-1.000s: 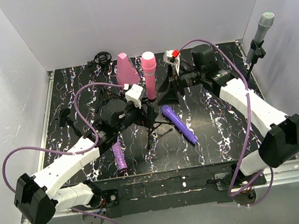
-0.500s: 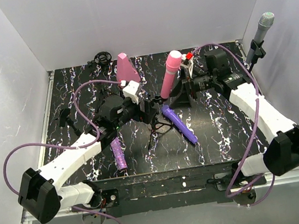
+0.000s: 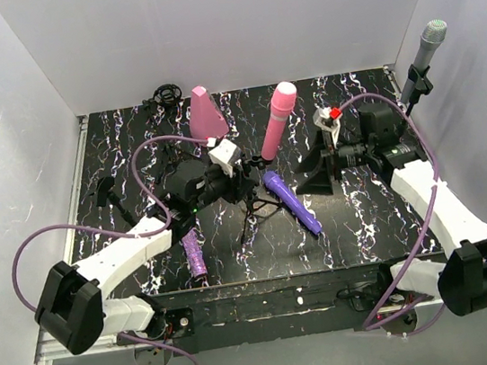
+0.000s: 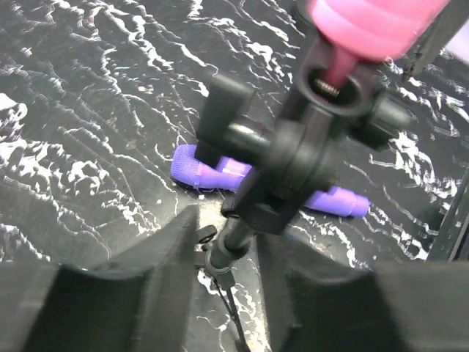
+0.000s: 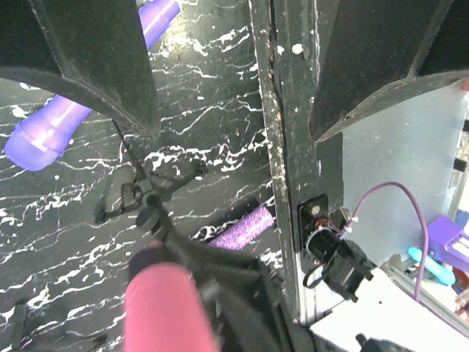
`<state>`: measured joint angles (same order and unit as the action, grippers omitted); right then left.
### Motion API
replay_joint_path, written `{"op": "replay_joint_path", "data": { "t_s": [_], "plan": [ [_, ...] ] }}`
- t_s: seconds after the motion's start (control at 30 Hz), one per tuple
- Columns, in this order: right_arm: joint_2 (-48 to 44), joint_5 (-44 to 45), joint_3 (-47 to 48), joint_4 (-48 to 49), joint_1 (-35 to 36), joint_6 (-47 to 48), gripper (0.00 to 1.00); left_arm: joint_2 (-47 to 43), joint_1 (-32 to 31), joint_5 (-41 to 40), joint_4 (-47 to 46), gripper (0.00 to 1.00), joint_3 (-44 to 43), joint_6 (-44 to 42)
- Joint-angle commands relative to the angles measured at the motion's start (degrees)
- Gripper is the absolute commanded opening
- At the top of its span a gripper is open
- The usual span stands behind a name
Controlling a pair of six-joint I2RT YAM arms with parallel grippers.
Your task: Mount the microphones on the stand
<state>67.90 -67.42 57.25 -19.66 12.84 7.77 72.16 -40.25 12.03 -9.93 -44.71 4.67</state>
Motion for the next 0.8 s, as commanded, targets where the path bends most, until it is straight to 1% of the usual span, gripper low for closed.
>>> {"op": "replay_joint_path", "data": {
  "t_s": [0.0, 0.03, 0.07, 0.1, 0.13, 0.23, 0.3, 0.37, 0.43, 0.6, 0.67, 0.77],
  "plan": [
    [-5.0, -3.9, -5.1, -1.5, -1.3, 6.7, 0.89, 2.1, 0.2, 0.5, -1.8, 0.24, -3.0, -2.9],
    [-5.9, -4.2, -6.4, -2.2, -1.5, 7.9, 0.89, 2.5, 0.3, 0.5, -1.8, 0.17, -3.5, -3.2],
    [-7.1, -4.7, -7.8, -3.0, -1.7, 9.6, 0.90, 2.5, 0.3, 0.4, -1.6, 0.08, -3.7, -3.4],
    [-8.0, -5.3, -9.0, -3.3, -2.0, 11.0, 0.90, 2.5, 0.3, 0.4, -1.2, 0.03, -4.1, -3.7],
    [-9.3, -5.4, -9.9, -3.6, -2.5, 11.9, 0.90, 2.1, 0.5, 0.5, -0.8, 0.00, -4.5, -3.7],
    [-12.4, -5.0, -11.7, -3.5, -3.7, 13.2, 0.93, -0.3, 1.7, 1.4, 1.3, 0.00, -5.8, -3.2],
    [-13.1, -5.4, -12.1, -3.5, -4.7, 13.6, 0.93, -1.6, 2.8, 1.7, 2.6, 0.00, -7.6, -2.7],
    [-13.4, -5.9, -12.1, -3.6, -5.7, 13.8, 0.93, -1.6, 4.6, 2.4, 4.0, 0.00, -10.5, -2.5],
    [-13.6, -5.9, -12.1, -4.3, -6.4, 14.8, 0.93, 0.2, 6.4, 3.7, 5.4, 0.00, -14.6, -2.6],
    [-14.5, -5.8, -12.3, -5.3, -8.0, 16.2, 0.93, 10.9, 9.7, 7.4, 9.4, 0.00, -29.5, -4.1],
    [-14.6, -5.7, -11.9, -6.1, -8.4, 16.8, 0.93, 17.3, 10.5, 9.1, 9.1, 0.00, -36.9, -4.1],
    [-15.0, -5.2, -11.5, -7.1, -8.8, 17.9, 0.93, 26.9, 10.9, 11.3, 5.9, 0.00, -45.0, -2.1]
  ]
}}
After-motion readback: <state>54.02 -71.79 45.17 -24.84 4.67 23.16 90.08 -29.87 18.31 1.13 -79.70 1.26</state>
